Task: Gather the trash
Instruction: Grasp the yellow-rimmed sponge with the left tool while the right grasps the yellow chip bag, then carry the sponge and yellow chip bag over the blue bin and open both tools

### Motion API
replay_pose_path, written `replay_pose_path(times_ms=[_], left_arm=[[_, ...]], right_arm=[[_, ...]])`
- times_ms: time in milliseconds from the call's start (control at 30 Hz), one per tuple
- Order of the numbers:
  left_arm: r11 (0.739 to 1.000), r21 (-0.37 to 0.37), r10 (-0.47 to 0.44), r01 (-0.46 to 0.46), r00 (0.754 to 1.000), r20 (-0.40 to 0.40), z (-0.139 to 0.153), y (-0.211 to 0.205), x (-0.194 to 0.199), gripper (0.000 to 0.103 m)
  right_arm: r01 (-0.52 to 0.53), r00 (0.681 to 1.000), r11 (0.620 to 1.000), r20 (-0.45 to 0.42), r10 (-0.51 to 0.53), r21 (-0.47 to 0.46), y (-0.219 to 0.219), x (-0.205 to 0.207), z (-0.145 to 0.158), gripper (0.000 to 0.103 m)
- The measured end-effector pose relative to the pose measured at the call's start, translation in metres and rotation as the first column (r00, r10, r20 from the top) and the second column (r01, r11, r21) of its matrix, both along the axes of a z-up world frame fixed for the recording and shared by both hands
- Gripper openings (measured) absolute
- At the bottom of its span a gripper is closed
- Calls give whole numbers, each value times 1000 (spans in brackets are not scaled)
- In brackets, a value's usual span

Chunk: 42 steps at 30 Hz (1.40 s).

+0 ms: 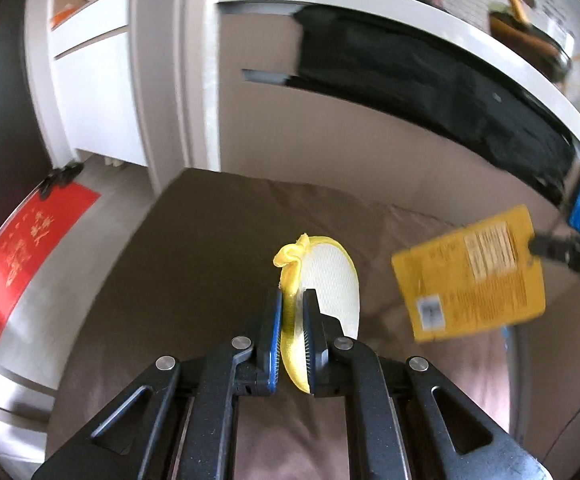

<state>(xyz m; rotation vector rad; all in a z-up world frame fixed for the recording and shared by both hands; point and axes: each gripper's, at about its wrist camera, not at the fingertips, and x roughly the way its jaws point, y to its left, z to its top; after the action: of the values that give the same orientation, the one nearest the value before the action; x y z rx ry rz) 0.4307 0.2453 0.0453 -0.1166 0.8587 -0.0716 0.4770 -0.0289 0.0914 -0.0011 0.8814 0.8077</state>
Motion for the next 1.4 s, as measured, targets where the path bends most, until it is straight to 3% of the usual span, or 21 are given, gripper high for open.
replay_pose_path(times_ms=[167, 400, 567, 800, 900, 1000, 1067, 1133, 1300, 1400], left_arm=[[998, 42, -36, 36, 999, 0, -1, -27, -14, 10], [997, 62, -36, 38, 999, -26, -9, -38, -22, 10], [996, 76, -36, 38, 999, -37, -15, -42, -18, 10], [997, 71, -38, 41, 998, -44, -22, -45, -10, 10], [996, 78, -44, 47, 998, -51, -27, -47, -8, 10], [993, 110, -46, 50, 998, -45, -30, -51, -5, 10], [991, 124, -50, 55, 998, -43, -31, -52, -3, 10], [990, 126, -52, 58, 998, -46, -31, -51, -1, 10], [990, 126, -52, 58, 997, -54, -32, -51, 4, 10], [990, 125, -52, 59, 997, -54, -31, -52, 6, 10]], right_arm=[[48, 998, 986, 41, -42, -159, 2, -17, 6, 2], [17, 1000, 976, 26, -11, -218, 21, -26, -31, 10], [68, 997, 960, 47, -57, -272, 22, -23, -52, 3], [84, 996, 974, 10, -84, -209, -9, -15, -51, 1], [38, 999, 987, -15, -41, -155, -20, -17, -52, 1], [51, 995, 994, -77, -58, -96, -31, -10, -63, 6], [61, 989, 996, -130, -68, -57, -39, -3, -73, 23], [99, 978, 995, -186, -100, -10, -49, 6, -88, 28], [257, 917, 963, -333, -218, 77, -76, 20, -125, 28], [294, 892, 950, -387, -233, 107, -81, 24, -143, 29]])
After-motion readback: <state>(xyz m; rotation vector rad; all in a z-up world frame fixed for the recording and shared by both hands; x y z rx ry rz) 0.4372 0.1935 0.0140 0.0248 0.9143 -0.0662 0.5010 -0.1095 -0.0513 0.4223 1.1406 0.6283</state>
